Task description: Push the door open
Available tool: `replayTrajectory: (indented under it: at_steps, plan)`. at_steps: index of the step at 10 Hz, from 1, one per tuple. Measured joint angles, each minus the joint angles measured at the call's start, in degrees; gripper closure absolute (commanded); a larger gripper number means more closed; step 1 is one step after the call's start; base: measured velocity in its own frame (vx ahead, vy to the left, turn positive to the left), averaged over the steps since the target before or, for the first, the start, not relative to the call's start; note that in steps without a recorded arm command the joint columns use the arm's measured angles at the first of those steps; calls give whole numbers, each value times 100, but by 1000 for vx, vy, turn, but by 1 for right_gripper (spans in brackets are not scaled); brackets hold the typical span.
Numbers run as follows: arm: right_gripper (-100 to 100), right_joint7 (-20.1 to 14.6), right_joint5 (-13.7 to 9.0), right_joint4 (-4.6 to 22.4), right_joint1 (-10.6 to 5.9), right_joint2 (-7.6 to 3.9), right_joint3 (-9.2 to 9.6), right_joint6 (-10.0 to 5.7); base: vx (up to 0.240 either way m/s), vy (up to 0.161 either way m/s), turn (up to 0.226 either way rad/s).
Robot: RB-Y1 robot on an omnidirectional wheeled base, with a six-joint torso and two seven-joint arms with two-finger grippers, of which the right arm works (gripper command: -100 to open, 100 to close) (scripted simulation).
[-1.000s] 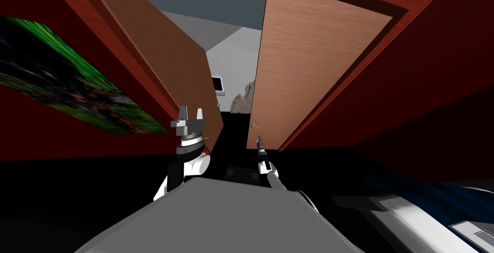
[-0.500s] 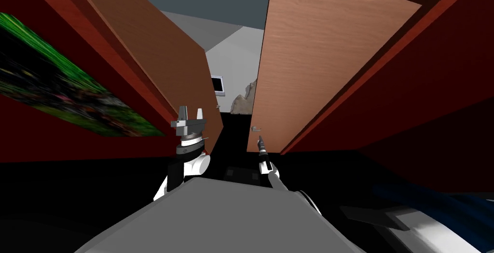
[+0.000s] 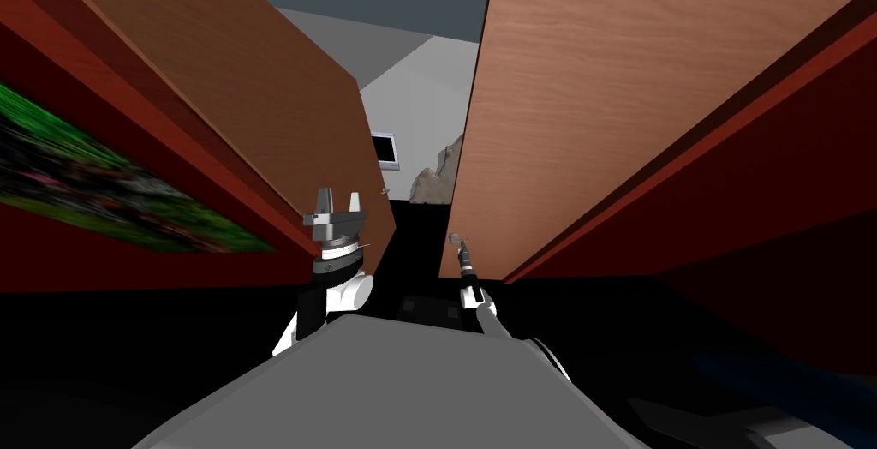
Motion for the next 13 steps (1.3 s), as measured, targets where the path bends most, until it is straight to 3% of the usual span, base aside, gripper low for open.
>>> replayTrajectory:
  at_steps: [2, 3, 8, 10, 11, 13]
  plan:
    - [-100, 4, -9, 30, -13, 43, -22, -17, 145, 17, 15]
    - [100, 4, -10, 28, -16, 46, -23, -16, -13, 1, -6]
    - [100, 7, -9, 38, -8, 40, -23, -5, -16, -3, 0]
    - [100, 13, -22, 142, -28, 44, -45, -35, 120, 46, -35]
    - [100, 38, -32, 61, 52, 38, -67, 10, 149, 50, -27]
    - [100, 58, -61, 28, 49, 11, -123, 48, 172, 47, -32]
